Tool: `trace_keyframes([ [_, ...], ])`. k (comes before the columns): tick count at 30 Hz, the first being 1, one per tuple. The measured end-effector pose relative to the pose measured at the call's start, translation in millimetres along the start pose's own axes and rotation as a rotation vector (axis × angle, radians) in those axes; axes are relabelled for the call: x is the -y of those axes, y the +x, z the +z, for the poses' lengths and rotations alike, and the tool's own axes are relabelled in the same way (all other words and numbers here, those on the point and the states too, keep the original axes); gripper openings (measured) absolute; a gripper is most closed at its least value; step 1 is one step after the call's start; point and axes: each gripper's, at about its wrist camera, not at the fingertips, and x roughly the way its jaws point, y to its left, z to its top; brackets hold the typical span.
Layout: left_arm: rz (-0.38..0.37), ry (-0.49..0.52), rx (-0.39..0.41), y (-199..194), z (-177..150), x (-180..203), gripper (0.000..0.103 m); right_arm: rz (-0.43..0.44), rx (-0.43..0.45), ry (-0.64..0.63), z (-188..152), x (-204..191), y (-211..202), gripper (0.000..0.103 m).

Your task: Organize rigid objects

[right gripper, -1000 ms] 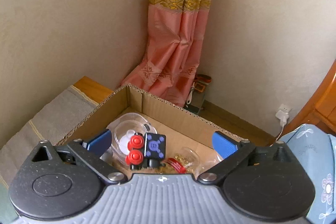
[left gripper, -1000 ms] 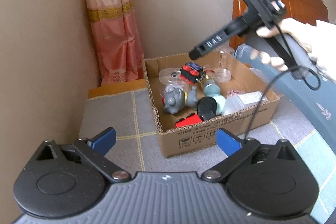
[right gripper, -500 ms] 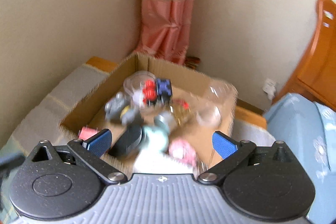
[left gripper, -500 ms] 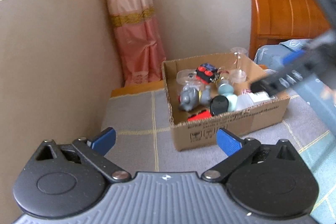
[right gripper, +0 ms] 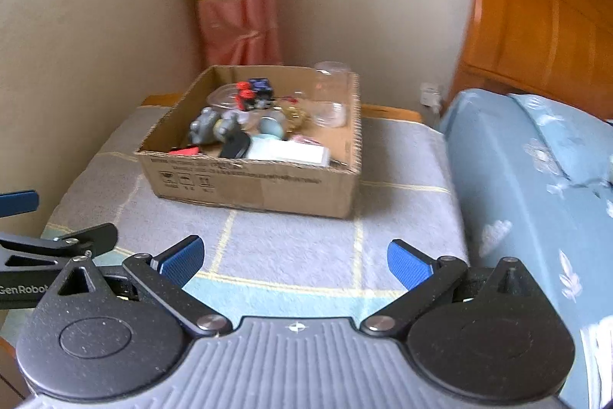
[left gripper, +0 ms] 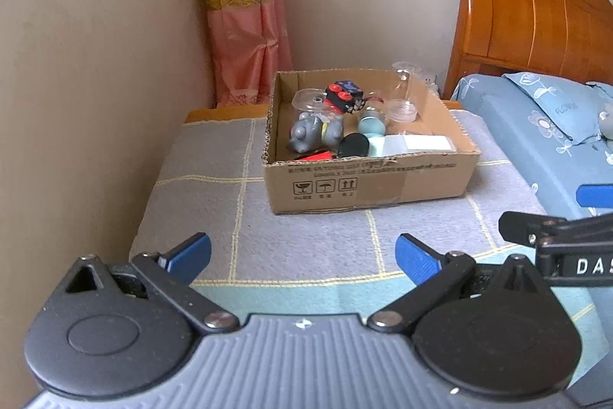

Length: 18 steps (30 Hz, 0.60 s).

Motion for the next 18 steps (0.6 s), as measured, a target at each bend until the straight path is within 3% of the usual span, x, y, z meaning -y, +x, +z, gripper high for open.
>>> trace_keyframes([
  [8,0.034,0.027,0.019,-17.3,1.6,12.7,0.102,-0.025,0.044,0.051,-12.0,8.7,-23.4,0.103],
  [18,0.049,0.024,0.014,-20.3,4.1,16.4,0.102,-0.021,0.041,0.064,-15.9,9.4,-21.6,0.103],
])
